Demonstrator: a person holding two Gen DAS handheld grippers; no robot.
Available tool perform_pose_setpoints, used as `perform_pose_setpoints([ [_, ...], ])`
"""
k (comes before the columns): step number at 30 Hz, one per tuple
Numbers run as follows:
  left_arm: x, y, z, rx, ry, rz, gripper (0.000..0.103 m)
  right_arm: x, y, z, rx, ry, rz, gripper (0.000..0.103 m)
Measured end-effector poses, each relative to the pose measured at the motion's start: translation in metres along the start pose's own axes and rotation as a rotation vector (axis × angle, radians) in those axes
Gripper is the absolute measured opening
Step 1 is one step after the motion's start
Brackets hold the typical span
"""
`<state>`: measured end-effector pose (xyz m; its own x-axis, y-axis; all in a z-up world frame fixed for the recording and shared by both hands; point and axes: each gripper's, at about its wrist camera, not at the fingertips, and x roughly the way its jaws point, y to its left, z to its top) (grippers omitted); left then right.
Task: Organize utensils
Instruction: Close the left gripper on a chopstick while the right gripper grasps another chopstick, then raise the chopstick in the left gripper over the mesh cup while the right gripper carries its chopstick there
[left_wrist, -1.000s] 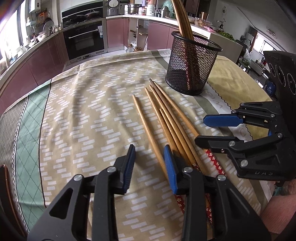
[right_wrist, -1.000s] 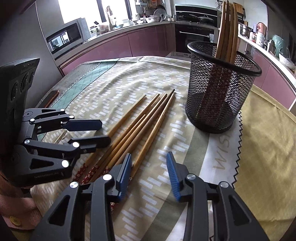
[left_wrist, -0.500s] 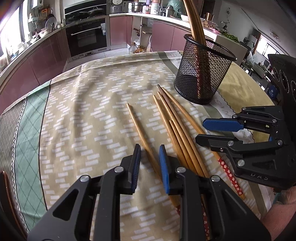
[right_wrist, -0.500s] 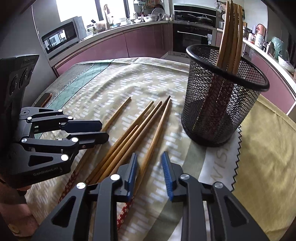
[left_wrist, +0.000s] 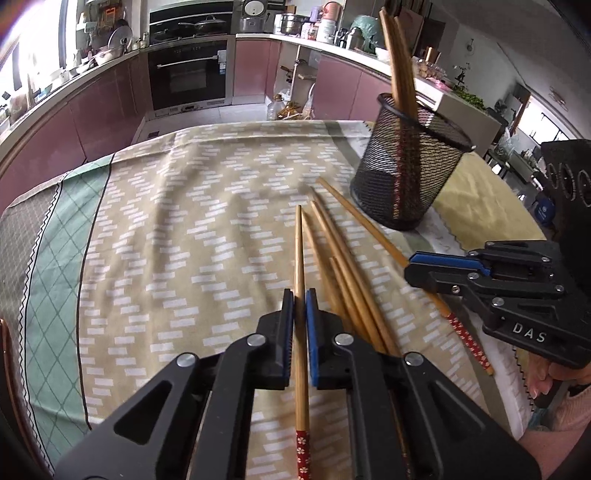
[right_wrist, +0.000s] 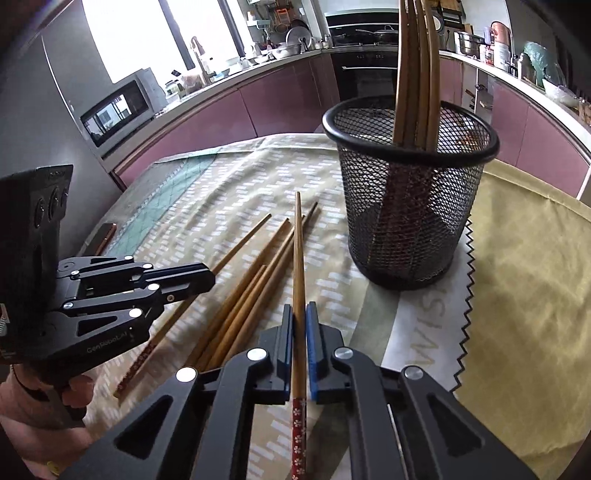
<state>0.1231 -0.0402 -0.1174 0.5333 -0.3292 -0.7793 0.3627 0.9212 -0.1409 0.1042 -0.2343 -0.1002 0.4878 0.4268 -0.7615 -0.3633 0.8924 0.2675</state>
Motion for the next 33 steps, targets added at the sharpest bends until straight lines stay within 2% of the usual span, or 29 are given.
perform_pose_setpoints([
  [6,-0.003,-0.012,-0.01,0.051,0.03,-0.044,0.007,0.001,0.009,-0.002,-0.04,0.033,0.052,0.006],
  [13,0.0,-0.012,-0.012,0.083,0.055,-0.047,0.008,0.017,0.013,-0.001,-0.059,0.076,0.031,0.008],
  [20,0.007,-0.009,-0.008,0.099,0.08,-0.063,0.009,0.023,0.015,0.005,-0.066,0.075,0.029,0.008],
  [26,0.003,-0.01,-0.004,0.089,0.057,-0.064,0.007,0.006,0.013,0.006,-0.07,0.024,0.048,0.006],
  [33,-0.033,-0.016,0.012,0.102,-0.025,-0.119,0.007,-0.036,0.011,0.015,-0.081,-0.08,0.068,0.006],
])
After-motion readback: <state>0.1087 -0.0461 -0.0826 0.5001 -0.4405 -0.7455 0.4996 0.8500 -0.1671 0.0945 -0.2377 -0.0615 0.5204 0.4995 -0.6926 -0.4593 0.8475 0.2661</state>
